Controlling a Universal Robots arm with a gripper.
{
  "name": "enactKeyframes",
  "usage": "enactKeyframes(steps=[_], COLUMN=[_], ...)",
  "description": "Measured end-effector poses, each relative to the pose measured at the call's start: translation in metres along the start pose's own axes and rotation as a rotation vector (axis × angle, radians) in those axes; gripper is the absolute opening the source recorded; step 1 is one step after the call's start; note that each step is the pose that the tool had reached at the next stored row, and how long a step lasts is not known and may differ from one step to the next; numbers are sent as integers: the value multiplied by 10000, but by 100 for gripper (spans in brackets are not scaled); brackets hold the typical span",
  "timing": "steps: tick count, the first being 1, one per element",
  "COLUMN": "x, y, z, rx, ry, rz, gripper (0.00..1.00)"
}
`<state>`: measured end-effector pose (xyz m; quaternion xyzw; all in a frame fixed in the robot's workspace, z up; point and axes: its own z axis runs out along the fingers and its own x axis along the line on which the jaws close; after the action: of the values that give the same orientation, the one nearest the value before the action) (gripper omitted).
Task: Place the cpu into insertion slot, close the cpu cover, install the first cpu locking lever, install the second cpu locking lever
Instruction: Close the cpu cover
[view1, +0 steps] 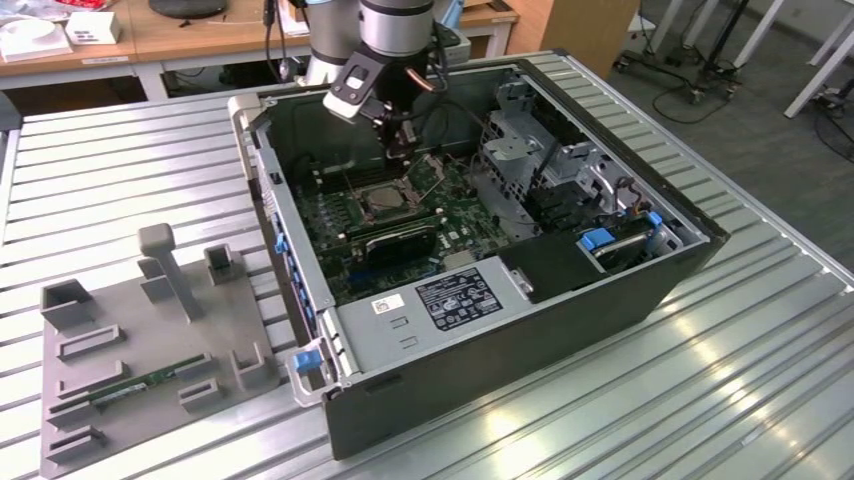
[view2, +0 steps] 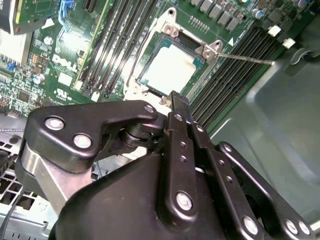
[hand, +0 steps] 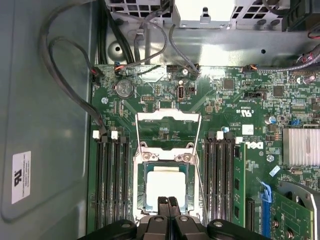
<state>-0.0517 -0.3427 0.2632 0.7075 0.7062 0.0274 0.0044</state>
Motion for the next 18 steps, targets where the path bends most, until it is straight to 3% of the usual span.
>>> enactKeyframes(steps=[6,11,13,18], x=[0,0,0,0], y=[113,244,342,516], z=[6,12,17,25], rx=[-1,-1,-1,-1], ry=[2,1,2,2], rz=[1,0,1,1], gripper=[11,11,11,11])
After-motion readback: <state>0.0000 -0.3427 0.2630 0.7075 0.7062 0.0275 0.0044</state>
